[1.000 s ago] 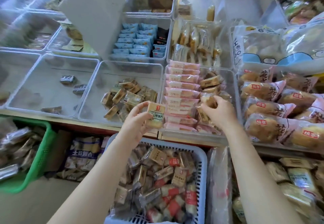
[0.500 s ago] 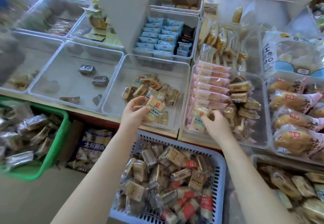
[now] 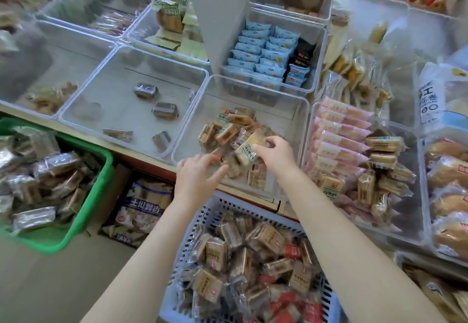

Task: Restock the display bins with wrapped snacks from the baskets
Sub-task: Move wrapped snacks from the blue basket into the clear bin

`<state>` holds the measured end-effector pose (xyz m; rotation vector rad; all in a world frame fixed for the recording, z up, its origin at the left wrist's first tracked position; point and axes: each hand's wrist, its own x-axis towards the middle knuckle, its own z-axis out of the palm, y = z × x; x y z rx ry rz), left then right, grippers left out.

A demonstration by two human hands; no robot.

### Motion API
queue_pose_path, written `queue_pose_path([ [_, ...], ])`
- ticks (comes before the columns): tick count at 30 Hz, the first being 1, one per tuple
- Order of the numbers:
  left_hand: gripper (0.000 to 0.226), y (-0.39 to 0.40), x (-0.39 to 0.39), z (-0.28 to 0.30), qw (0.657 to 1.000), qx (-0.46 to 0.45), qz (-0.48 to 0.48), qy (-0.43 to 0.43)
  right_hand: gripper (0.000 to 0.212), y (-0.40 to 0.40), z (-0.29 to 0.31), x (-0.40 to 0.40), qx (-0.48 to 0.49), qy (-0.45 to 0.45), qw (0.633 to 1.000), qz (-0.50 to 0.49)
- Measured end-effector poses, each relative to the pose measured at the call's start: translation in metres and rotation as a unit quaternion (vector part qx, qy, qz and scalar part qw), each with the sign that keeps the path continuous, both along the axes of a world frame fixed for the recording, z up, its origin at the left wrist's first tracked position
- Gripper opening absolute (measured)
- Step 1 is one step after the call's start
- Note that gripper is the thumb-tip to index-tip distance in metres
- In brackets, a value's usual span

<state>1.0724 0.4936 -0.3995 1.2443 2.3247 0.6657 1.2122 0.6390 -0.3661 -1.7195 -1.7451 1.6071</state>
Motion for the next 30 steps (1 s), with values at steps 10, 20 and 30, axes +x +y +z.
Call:
queue_pose_path([
  [10,0.07,-0.01,-0.007,-0.034,0.991,-0.041,-0.078,0.1,0.034,-0.005,-0.018,-0.035,0.073,-0.028,0.996,0.037],
  [20,0.059,0.005,0.031,-0.028,0.98,-0.05,-0.127,0.144,0.057,-0.035,-0.006,0.157,0.189,-0.257,0.924,-0.212],
  [30,0.067,0.024,0.046,-0.013,0.962,-0.18,-0.129,0.162,0.059,-0.019,-0.015,0.131,0.07,-0.12,0.975,-0.171],
])
